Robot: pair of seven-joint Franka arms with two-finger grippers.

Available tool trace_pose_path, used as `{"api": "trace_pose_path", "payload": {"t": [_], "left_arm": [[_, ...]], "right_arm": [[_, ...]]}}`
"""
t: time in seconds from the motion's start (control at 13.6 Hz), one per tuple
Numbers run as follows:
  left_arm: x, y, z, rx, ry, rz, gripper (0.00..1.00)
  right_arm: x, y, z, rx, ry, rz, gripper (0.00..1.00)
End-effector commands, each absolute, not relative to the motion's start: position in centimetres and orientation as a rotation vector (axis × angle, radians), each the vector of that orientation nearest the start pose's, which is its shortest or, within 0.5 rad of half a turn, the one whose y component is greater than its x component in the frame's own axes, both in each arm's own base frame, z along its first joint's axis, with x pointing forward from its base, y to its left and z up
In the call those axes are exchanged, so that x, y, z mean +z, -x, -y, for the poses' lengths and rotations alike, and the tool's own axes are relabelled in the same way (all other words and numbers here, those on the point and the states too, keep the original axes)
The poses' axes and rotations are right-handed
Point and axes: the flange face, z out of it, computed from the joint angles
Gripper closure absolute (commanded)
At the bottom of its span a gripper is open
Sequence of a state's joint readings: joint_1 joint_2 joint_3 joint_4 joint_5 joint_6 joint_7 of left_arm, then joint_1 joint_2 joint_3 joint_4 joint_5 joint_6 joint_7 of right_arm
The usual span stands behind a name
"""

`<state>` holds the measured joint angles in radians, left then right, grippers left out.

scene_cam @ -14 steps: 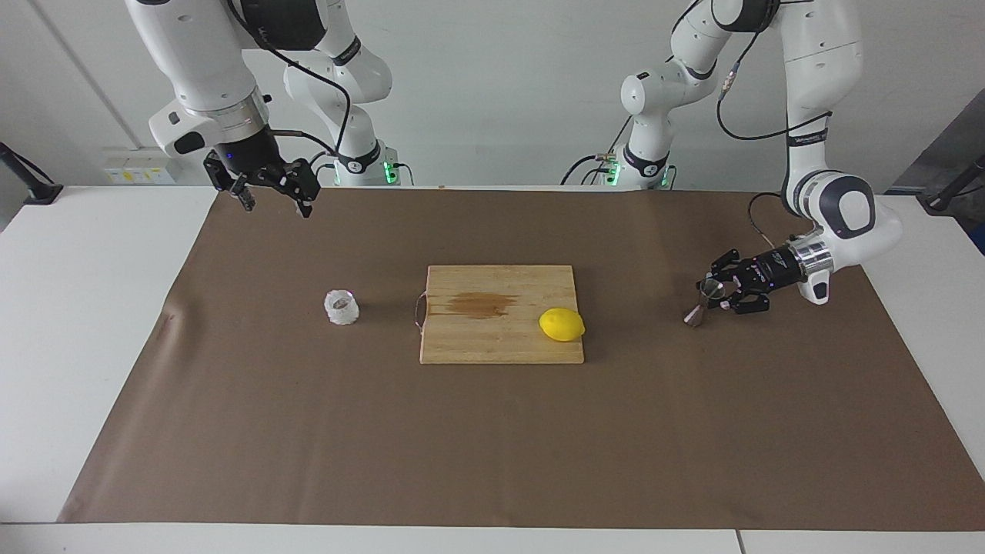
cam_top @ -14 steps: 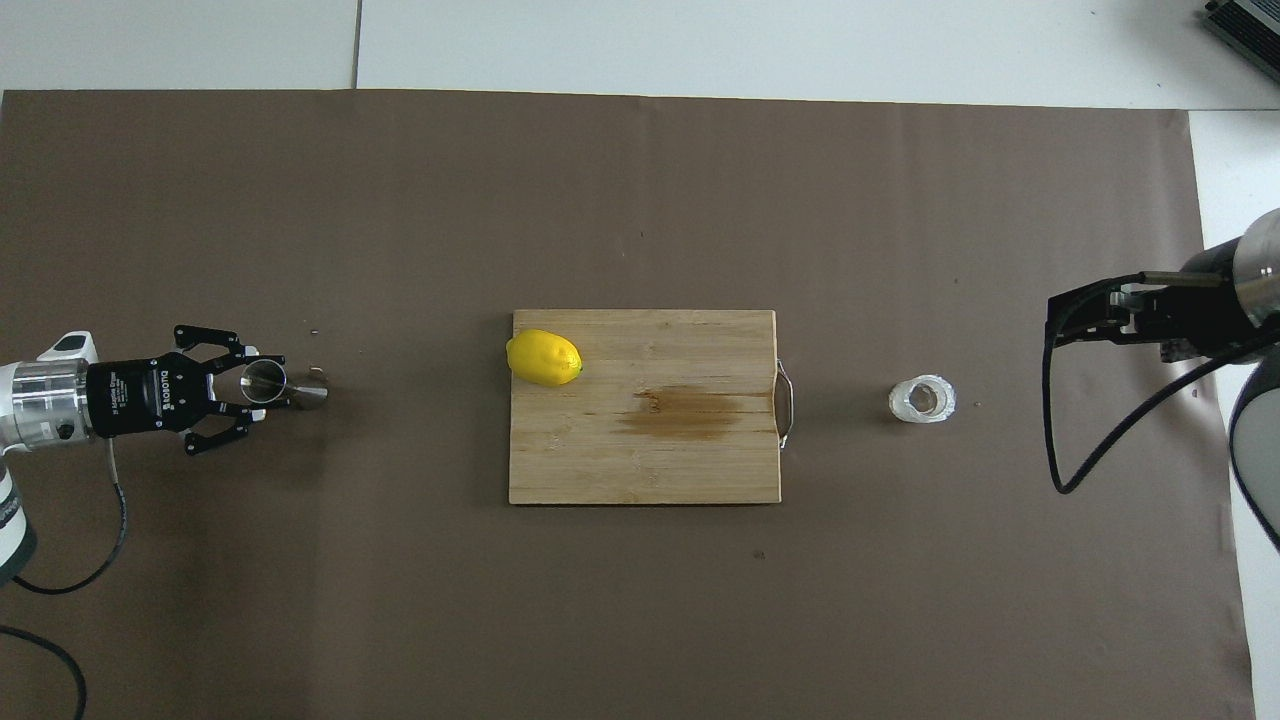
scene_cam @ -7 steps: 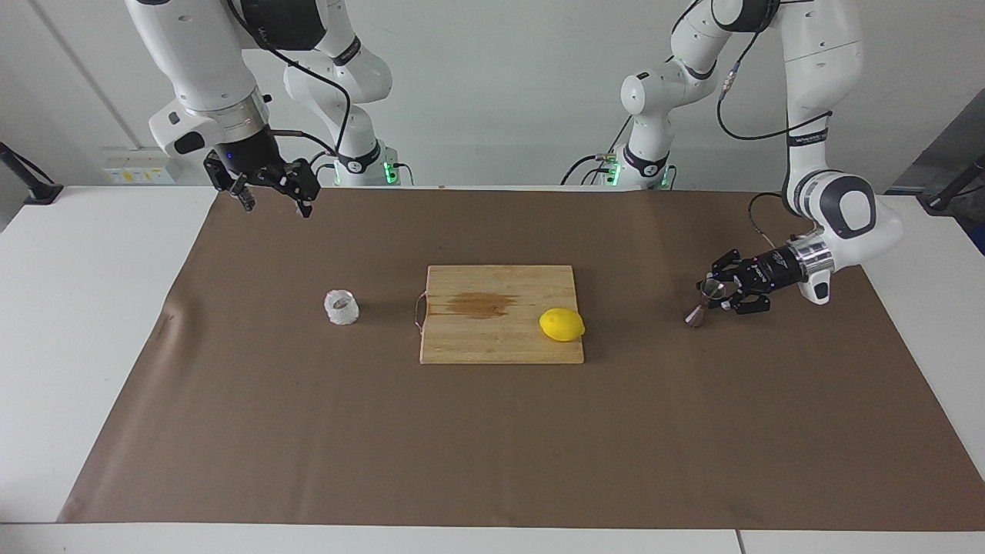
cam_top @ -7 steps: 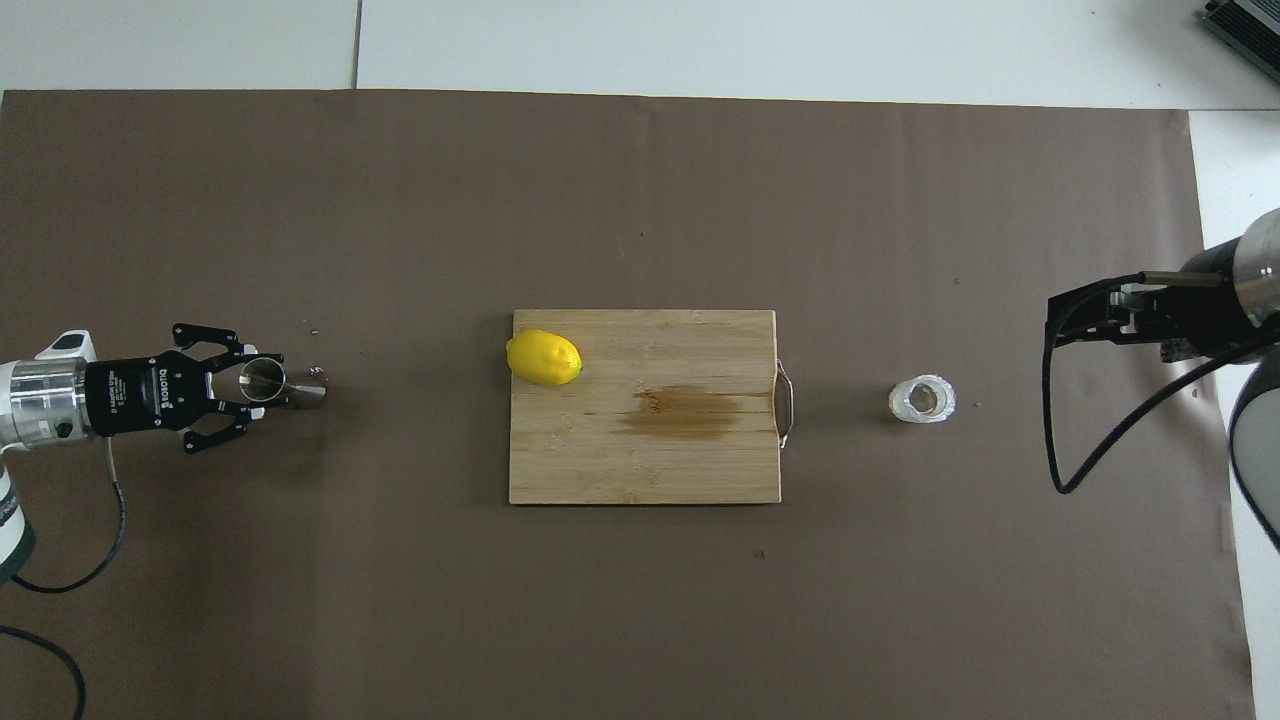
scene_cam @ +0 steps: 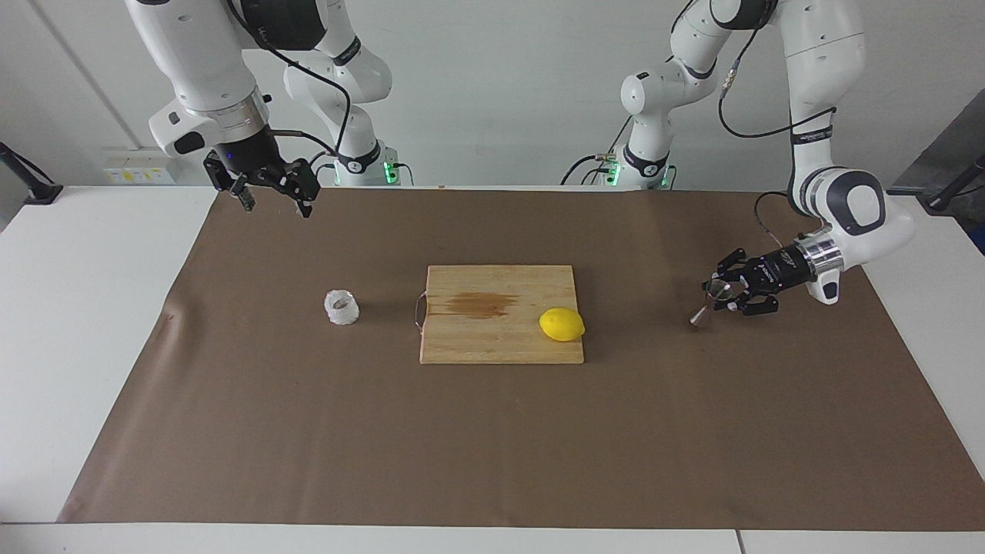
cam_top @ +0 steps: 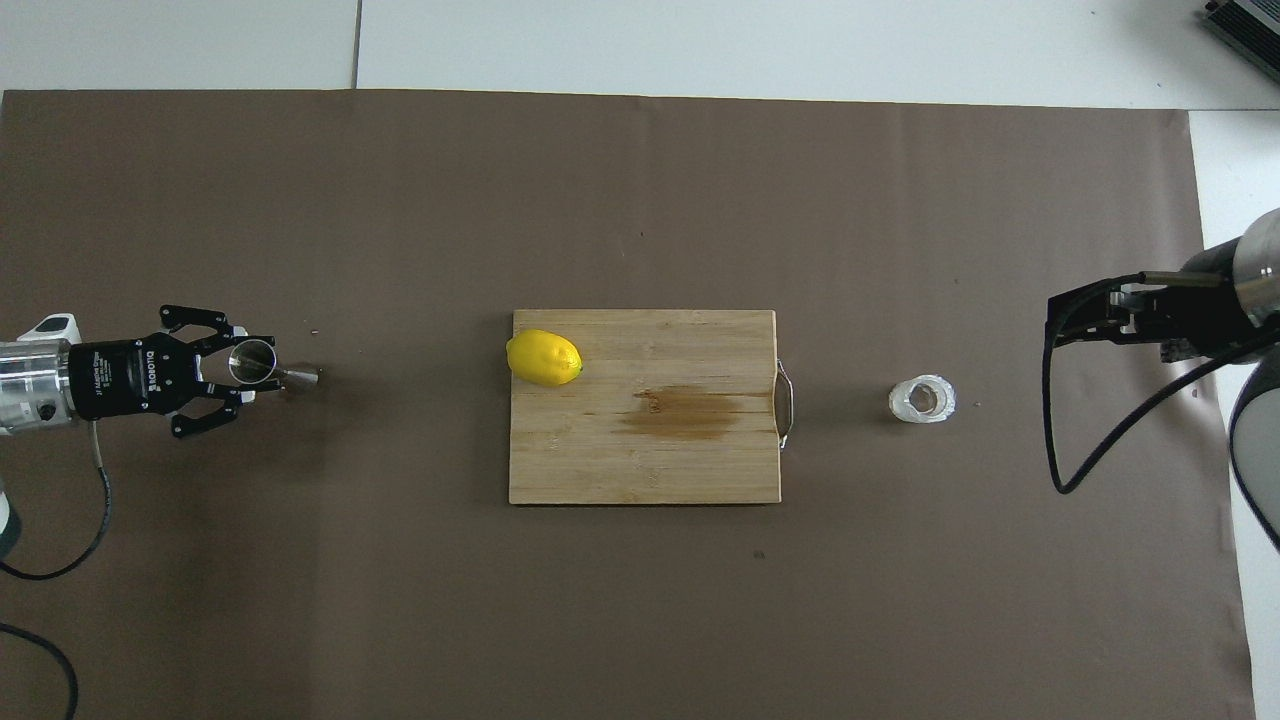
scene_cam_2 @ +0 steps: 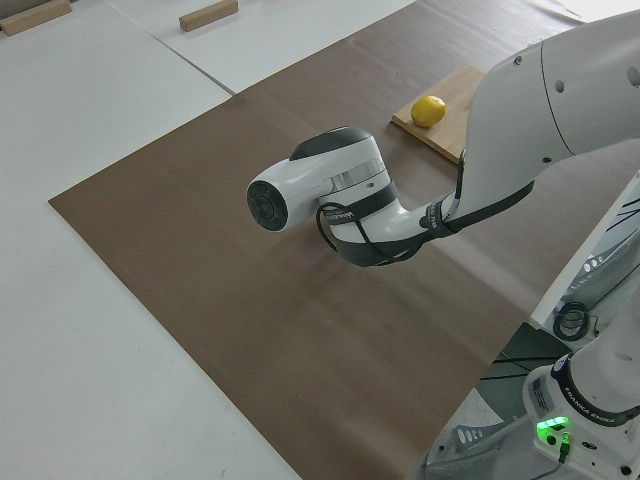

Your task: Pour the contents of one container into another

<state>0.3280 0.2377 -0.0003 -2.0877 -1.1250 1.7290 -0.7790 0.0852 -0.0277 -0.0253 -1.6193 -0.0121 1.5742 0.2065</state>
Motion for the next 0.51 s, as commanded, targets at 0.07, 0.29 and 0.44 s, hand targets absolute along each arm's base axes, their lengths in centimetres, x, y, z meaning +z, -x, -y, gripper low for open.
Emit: {"api": "trace_pose_path", "payload": {"t": [0.07,0.29,0.44], "left_arm": [[34.4,-54.1,-9.2,-0.931,-1.4,-1.511,1.0],[35.1,-53.8,-7.7,-1.029,-1.392,-1.426,1.0],[35.8,-53.9,-6.4,-1.044,-1.396,-1.393,1.0]], "right_arm": [[61.8,-53.9,-2.7,0.023,3.13,-0.212,0.0],[61.8,-53.9,-2.7,0.023,3.13,-0.212,0.0],[61.8,-53.9,-2.7,0.02,3.13,-0.212,0.0]]}}
